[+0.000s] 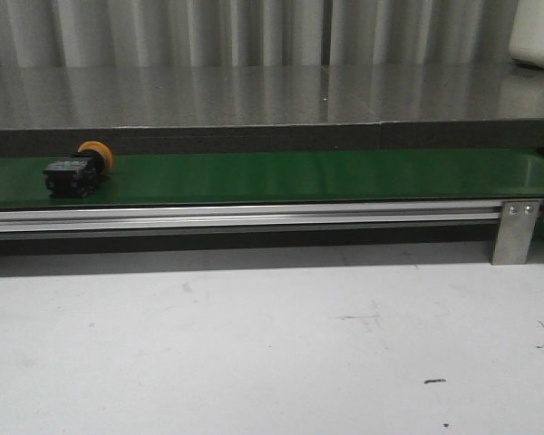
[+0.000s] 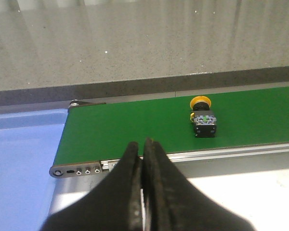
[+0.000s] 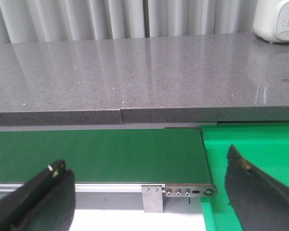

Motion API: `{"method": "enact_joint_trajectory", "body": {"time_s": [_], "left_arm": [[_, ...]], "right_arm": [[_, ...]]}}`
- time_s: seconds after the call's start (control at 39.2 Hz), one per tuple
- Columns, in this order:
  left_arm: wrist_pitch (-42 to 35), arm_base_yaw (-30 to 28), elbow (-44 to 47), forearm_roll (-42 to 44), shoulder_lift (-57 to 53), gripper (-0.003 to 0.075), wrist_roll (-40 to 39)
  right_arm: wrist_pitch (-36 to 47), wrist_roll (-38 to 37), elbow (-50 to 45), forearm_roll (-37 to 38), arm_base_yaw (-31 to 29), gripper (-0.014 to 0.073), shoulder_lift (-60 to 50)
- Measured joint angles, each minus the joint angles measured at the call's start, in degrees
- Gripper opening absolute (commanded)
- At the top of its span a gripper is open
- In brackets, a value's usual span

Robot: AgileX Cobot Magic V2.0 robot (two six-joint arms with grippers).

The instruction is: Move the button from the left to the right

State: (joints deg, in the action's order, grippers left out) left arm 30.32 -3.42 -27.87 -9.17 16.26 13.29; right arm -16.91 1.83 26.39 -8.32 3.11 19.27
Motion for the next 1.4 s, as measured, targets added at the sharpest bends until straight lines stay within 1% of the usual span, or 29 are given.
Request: {"method": "enact_joint_trajectory", "body": {"time_s": [0.15, 0.33, 1.4], "left_arm": [[0.4, 0.0, 3.7, 0.0, -7.8, -0.0021, 0.0], [0.5, 0.0, 6.1, -0.1, -12.9, -0.0021, 0.0], [0.5, 0.0, 6.3, -0.1, -13.4, -0.0021, 0.0]], "right_arm": [[0.0, 0.0, 0.0, 0.0, 0.0, 0.0645, 0.0], [0.0, 0.0, 0.0, 0.0, 0.0, 0.0645, 0.0], [0.0, 0.0, 0.0, 0.0, 0.0, 0.0645, 0.0]]}}
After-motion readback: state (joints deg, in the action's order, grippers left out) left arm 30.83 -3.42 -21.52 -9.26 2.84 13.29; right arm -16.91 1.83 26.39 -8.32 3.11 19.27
